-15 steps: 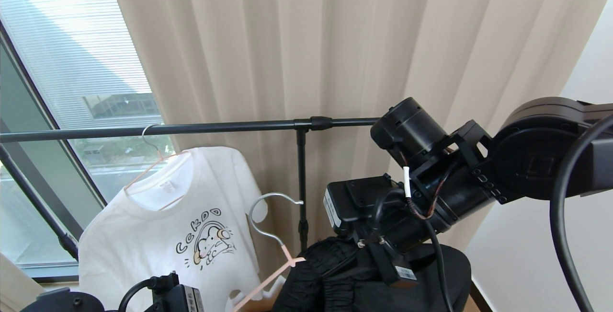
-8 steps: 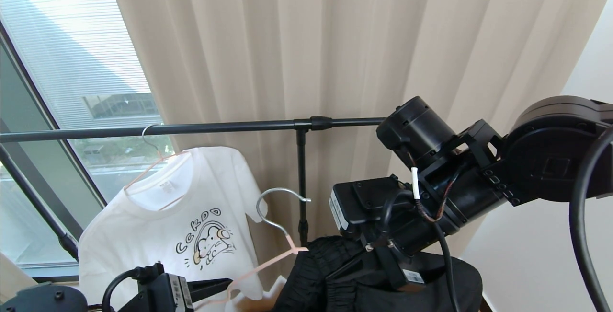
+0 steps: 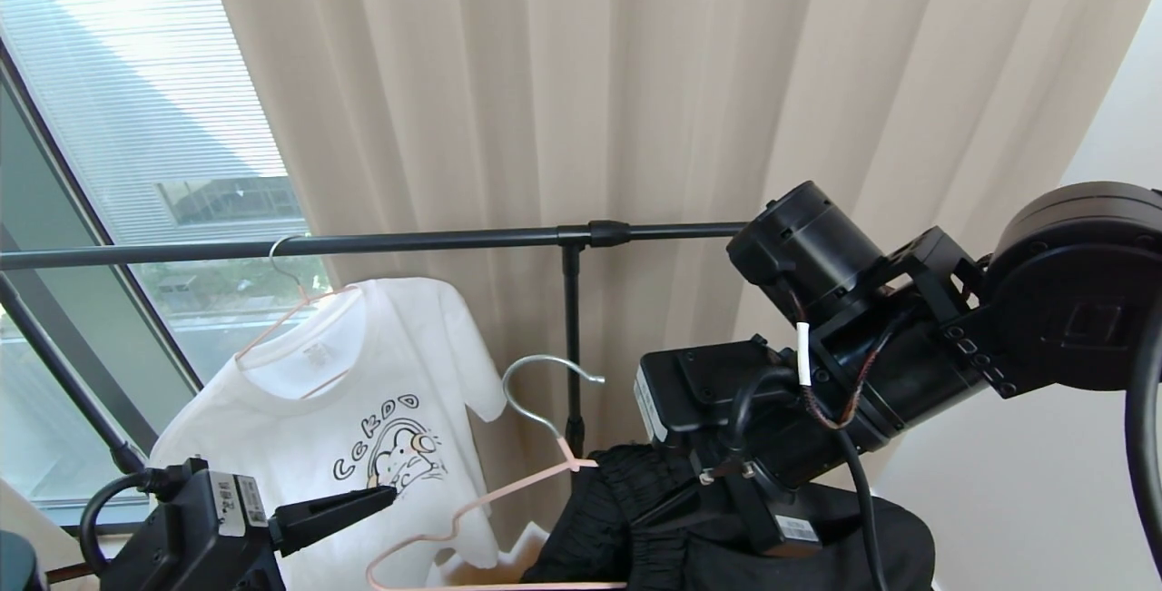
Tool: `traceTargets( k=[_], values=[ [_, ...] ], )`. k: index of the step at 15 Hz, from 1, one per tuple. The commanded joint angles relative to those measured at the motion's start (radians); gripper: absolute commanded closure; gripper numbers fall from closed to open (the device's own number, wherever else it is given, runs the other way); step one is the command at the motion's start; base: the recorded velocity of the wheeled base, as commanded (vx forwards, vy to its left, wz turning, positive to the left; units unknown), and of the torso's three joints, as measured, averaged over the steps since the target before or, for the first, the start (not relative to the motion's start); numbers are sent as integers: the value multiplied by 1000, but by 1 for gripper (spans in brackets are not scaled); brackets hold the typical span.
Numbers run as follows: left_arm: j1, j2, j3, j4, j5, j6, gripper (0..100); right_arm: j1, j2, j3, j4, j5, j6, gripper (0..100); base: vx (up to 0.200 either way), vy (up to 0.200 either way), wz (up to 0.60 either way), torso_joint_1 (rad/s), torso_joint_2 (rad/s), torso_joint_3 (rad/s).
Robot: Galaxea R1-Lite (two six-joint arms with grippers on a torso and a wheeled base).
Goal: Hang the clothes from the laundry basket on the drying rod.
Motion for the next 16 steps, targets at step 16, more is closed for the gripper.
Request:
traceTargets(
  k=[16],
  values=[
    [-13,376,-51,1,28,-598,0,19,-147,174,-321,-166,244,100,0,0,0,0,0,0]
  ],
)
